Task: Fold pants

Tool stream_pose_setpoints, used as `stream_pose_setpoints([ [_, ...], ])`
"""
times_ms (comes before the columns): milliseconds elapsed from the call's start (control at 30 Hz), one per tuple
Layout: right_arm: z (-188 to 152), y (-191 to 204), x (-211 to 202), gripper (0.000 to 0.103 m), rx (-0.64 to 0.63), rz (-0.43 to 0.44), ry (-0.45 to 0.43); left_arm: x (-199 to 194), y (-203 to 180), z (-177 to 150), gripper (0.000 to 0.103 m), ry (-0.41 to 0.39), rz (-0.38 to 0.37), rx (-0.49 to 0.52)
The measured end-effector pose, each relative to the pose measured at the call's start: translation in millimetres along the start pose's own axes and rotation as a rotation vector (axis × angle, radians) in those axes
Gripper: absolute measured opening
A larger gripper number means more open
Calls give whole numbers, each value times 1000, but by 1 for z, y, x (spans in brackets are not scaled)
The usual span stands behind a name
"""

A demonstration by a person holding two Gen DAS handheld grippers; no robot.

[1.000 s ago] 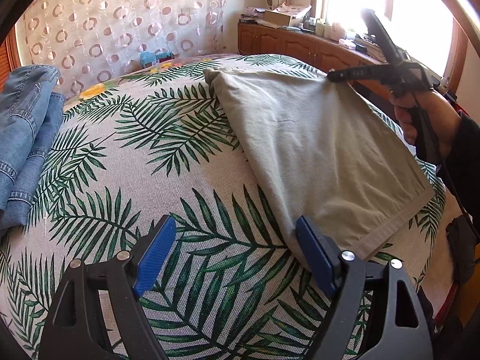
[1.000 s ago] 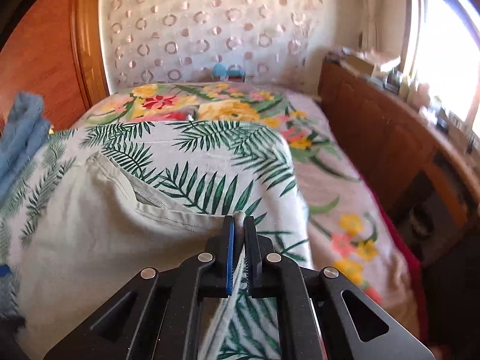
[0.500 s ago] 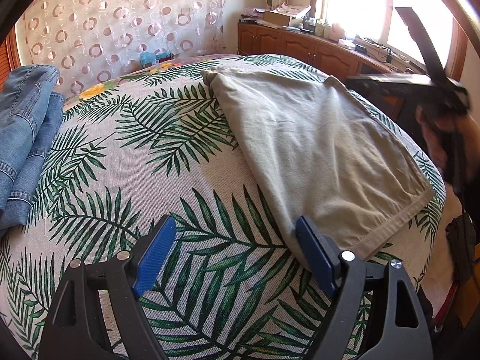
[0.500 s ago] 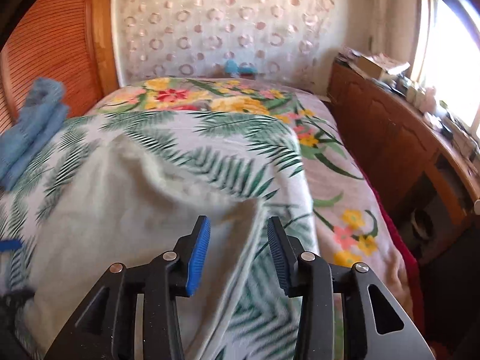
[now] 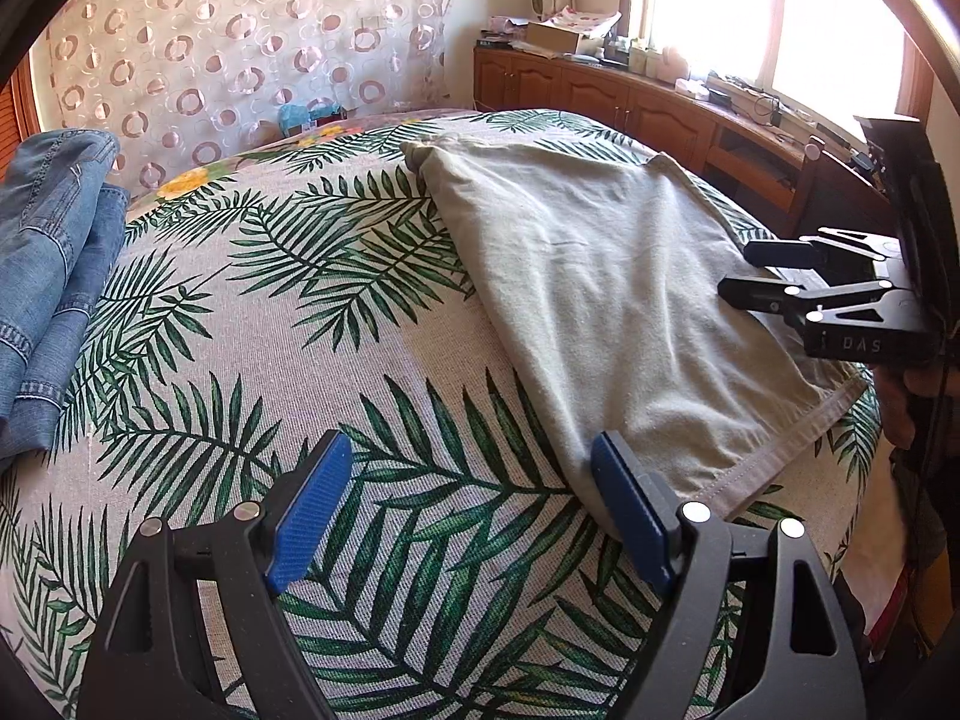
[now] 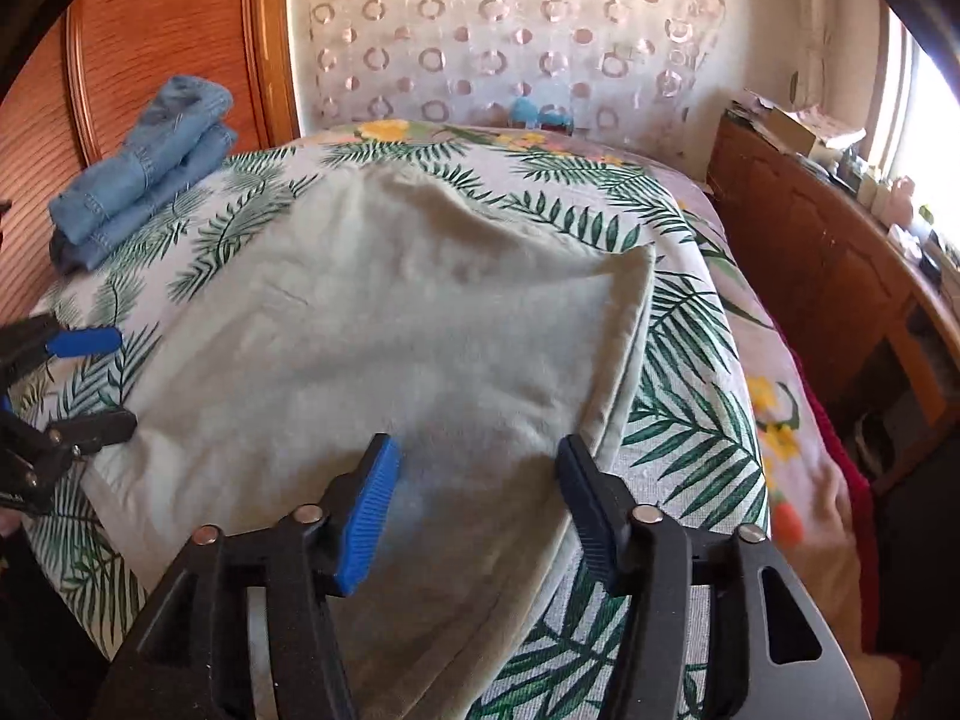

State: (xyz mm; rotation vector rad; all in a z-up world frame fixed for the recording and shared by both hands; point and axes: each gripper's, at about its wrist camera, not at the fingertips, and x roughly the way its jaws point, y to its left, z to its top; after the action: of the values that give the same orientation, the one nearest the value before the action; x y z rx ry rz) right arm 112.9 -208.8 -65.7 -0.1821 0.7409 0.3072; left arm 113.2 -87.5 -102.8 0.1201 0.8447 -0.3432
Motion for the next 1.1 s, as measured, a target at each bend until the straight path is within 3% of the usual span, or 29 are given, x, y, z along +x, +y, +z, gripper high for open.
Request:
stream_pose_setpoints([
  [400, 11, 2, 0, 67, 17, 11, -4, -45, -1, -25, 82, -71, 5, 12],
  [700, 10, 2, -3, 67, 12, 2, -10, -41, -26, -29, 57, -43, -70, 70],
  [1100, 9, 0, -3, 67, 20, 4, -11, -26, -42, -28, 46, -18, -119, 126],
])
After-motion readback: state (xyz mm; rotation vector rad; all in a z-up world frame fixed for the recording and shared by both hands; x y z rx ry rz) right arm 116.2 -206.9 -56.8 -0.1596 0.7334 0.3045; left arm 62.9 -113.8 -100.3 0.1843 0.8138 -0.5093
